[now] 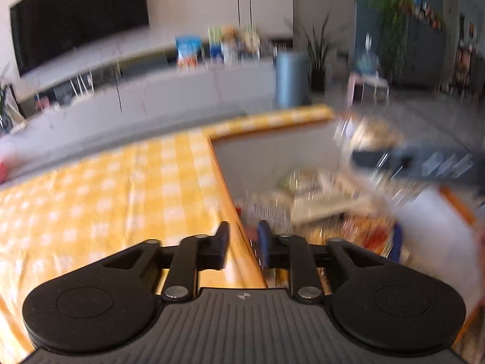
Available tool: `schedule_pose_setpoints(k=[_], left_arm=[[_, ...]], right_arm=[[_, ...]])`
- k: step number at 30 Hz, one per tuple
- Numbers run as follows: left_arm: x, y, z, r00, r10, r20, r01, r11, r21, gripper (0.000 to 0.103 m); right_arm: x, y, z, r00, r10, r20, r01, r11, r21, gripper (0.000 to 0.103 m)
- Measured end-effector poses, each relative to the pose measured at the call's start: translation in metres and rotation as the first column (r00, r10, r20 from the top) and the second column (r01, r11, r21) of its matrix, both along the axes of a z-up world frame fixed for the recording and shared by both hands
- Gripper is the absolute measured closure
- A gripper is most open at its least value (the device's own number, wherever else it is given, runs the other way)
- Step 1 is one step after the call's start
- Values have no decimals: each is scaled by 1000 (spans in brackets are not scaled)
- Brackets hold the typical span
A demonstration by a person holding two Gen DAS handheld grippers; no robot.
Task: Organize snacks
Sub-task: 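Lower the puffed snack bag into the box and open the right tool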
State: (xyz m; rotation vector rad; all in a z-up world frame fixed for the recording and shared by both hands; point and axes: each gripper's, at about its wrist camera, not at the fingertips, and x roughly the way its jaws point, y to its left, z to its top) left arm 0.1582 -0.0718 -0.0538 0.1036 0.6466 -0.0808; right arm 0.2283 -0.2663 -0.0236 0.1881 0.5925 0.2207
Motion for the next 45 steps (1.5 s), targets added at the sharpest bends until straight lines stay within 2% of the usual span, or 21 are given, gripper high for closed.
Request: schedule_pose_setpoints(k=[1, 2, 5, 8, 11, 15, 21, 23, 28, 31, 33, 36, 39, 41, 42, 43, 44, 45], left_arm=[[-4, 3, 6, 1000, 1, 22, -1, 1000, -8, 50], [-8, 7, 11, 999, 6, 36, -6, 1000, -22, 43], [-12, 24, 20, 999, 33, 30, -31, 996, -84, 42], [-9, 49, 21, 997, 71, -11, -71, 984, -162, 41], [-7, 68, 20, 993, 112, -29, -116, 975, -191, 41], [-4, 86, 16, 988, 146, -44, -152, 964, -217, 41], [-4, 99, 6, 987, 149, -68, -161, 956, -246, 41], [-4, 101, 3, 986, 147, -76, -162, 954, -253, 41], [-5, 102, -1, 986, 144, -88, -163, 951, -262, 41], [-5, 104, -1, 986, 140, -91, -159, 951, -263, 41], [-5, 104, 0, 986, 142, -90, -161, 951, -264, 41], [-7, 106, 1, 986, 145, -85, -163, 950, -267, 41], [-9, 106, 2, 988, 126, -88, -145, 954, -263, 41], [-9, 106, 3, 989, 120, -83, -138, 954, -265, 41], [-9, 105, 3, 989, 121, -81, -138, 954, -266, 41], [-9, 105, 3, 989, 122, -81, -140, 953, -268, 41], [-8, 105, 2, 989, 122, -83, -140, 953, -268, 41], [-8, 104, 2, 989, 120, -86, -139, 954, -267, 41]], right_arm=[[1, 2, -1, 1000, 6, -6, -6, 1000, -8, 25], [0, 4, -2, 1000, 17, -14, -17, 1000, -14, 25], [-4, 15, -3, 996, 80, -37, -81, 997, -21, 25], [-11, 37, -5, 975, 212, -68, -217, 972, -88, 25], [-11, 59, -12, 965, 240, -110, -254, 956, -148, 25], [-5, 74, -22, 969, 198, -145, -229, 942, -247, 25], [9, 62, -23, 987, 40, -155, -78, 965, -250, 25], [22, 58, -22, 989, -24, -144, -17, 961, -277, 25], [61, 48, -26, 965, -135, -223, 92, 977, -193, 25], [71, 54, -28, 960, -190, -205, 141, 963, -231, 25], [71, 59, -28, 960, -197, -197, 143, 955, -261, 19], [58, 54, -24, 976, -162, -147, 124, 963, -238, 5], [45, 49, -17, 984, -149, -99, 123, 966, -228, 3], [38, 46, -12, 990, -125, -64, 114, 980, -164, 4], [35, 45, -11, 995, -84, -49, 79, 991, -105, 6], [34, 44, -10, 998, -41, -42, 39, 998, -46, 24], [37, 45, -11, 999, -7, -46, 6, 1000, -15, 53], [42, 50, -13, 998, 13, -69, -15, 1000, -25, 65]])
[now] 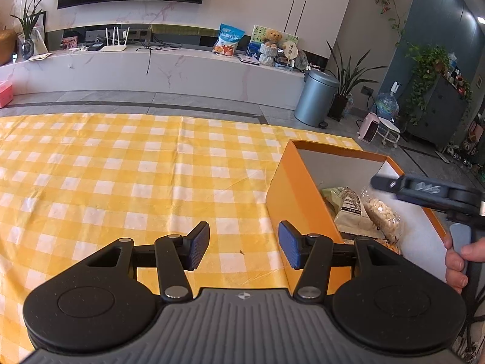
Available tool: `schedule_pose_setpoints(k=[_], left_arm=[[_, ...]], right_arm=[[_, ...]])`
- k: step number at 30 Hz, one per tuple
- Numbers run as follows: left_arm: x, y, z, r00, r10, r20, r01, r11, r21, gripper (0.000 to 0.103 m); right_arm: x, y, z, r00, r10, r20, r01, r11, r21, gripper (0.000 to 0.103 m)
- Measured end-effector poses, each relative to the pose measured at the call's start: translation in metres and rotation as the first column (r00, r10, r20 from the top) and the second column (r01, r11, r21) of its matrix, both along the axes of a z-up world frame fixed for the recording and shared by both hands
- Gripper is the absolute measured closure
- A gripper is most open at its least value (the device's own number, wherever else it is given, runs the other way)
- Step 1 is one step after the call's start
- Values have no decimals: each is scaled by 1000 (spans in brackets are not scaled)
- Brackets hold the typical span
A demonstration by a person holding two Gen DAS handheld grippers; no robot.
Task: Organize snacks
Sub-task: 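Lower the puffed snack bag into the box and open the right tool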
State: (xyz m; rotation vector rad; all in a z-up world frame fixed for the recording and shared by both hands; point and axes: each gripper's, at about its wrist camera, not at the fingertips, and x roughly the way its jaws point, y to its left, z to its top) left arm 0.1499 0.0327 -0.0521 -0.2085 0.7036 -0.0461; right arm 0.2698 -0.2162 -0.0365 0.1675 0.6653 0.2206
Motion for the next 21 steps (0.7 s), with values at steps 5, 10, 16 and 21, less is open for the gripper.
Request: schedule_pose_setpoints(k=[5, 10, 16, 21], left_arm=[[0, 0, -2, 1000, -5, -3, 5, 1000, 1, 41], [0, -2, -3, 1000, -8, -13, 8, 1000, 0, 41], [-3, -6, -1, 1000, -3, -17, 4, 1000, 14, 41], [-7, -6, 3, 1000, -11, -9, 11, 1000, 9, 41]], right_arm=[[35, 20, -24, 984, -56, -168, 35, 992, -123, 97], [52, 22, -39, 964, -144, -223, 100, 976, -195, 98], [57, 49, -56, 966, -39, -254, -32, 962, -269, 93], [54, 51, -56, 955, 133, -264, -159, 984, -82, 94]])
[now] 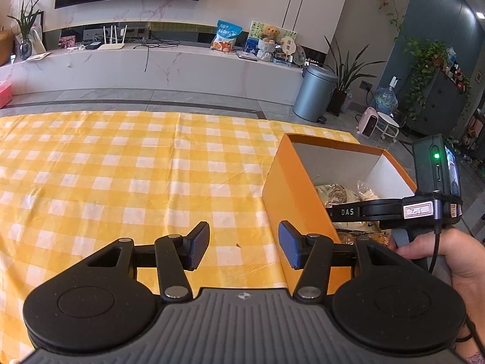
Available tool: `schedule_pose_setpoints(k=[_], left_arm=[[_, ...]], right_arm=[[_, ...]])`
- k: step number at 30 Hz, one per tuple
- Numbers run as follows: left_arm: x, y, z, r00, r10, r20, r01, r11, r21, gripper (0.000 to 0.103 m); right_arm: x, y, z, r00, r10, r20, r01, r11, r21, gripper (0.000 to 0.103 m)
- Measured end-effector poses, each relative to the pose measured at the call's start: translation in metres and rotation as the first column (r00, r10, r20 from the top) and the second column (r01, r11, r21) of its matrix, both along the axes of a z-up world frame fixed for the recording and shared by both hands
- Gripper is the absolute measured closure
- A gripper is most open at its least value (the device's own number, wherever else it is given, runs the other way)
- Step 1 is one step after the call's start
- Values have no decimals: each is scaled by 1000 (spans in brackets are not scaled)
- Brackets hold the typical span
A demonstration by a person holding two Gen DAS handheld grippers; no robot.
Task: Organize snacks
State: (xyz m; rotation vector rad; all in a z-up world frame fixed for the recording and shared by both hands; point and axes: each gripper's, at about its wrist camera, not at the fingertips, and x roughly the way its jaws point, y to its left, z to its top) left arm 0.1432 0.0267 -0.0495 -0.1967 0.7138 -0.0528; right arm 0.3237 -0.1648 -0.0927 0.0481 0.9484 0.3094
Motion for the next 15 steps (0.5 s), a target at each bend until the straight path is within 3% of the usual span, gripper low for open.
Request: schedule_pose_setpoints(k=[3, 8, 12, 15], left_arm=[[-3, -1, 2, 1000, -5, 6, 5, 1000, 0, 41], [-3, -3, 1, 1000, -16, 4, 16, 1000, -5, 41], [0, -6, -3, 1000, -28, -4, 28, 1000, -1, 41], [2, -8, -8, 999, -30, -18, 30, 1000, 2, 41]], right_arm=[[-8, 1, 8, 999, -35, 20, 36, 996, -80, 94], [-33, -22, 39, 993, -110, 45, 111, 994, -24, 90], [-61, -17, 33, 1000, -11, -25, 7, 989, -149, 85], [-69, -19, 27, 999, 9, -35, -14, 989, -149, 85]])
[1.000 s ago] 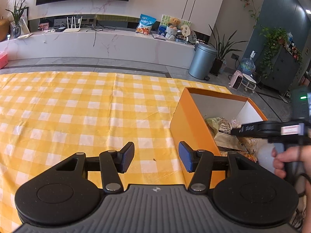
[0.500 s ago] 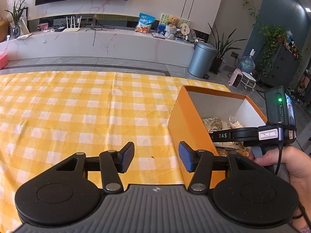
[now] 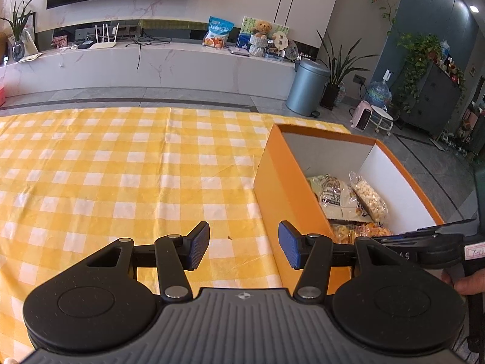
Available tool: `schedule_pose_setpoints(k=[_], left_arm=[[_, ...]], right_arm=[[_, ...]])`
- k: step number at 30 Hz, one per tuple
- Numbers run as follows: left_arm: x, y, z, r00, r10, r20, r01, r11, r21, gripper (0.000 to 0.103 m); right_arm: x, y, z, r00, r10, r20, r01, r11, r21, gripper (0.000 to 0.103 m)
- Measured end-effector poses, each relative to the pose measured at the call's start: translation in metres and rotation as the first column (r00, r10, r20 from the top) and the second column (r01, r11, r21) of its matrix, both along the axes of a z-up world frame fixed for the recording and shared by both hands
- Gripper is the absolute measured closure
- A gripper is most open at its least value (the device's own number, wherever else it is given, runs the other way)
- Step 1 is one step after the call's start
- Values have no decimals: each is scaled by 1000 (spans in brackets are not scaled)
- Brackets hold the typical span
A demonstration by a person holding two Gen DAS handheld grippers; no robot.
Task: Organize snacks
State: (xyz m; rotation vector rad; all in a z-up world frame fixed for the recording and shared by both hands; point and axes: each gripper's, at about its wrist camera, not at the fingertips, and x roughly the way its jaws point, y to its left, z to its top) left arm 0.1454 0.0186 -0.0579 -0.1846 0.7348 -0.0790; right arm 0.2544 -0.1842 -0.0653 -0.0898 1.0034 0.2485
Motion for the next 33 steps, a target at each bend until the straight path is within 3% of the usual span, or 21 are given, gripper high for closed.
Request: schedule_pose_setpoints(k=[7, 13, 17, 21, 24, 27, 29, 31, 33], left_arm=[[1, -7, -3, 1000, -18, -11, 18, 1000, -1, 41], [-6, -13, 4, 1000, -29, -3, 29, 1000, -8, 41], [-12, -23, 17, 998, -61, 13, 62, 998, -4, 39], [-20, -33, 25, 995, -95, 23, 95, 995, -1, 32], [-28, -40, 33, 997, -57, 45, 55, 998, 35, 22], [-36, -48, 44, 996, -24, 82, 16, 995, 94, 15], [-43, -52, 53, 994, -25, 105, 12, 993, 116, 13], [-53, -57, 60, 991, -38, 131, 19, 990, 141, 10], [-65, -62, 68, 984, -59, 167, 31, 986, 163, 9]], right_arm=[[5, 7, -4, 999, 38, -11, -38, 999, 3, 84], [4, -13, -5, 1000, 2, -18, 0, 993, 115, 83], [-10, -12, 11, 996, -13, 87, 5, 996, 88, 83], [-34, -23, 41, 976, -63, 208, 22, 981, 192, 83], [-57, -25, 52, 941, -160, 298, 101, 974, 203, 84], [-83, -29, 65, 837, -385, 389, 326, 922, 211, 80], [-102, -30, 72, 787, -442, 430, 366, 896, 251, 72], [-119, -29, 80, 766, -460, 449, 383, 888, 256, 60], [-135, -27, 84, 764, -451, 461, 387, 893, 231, 56]])
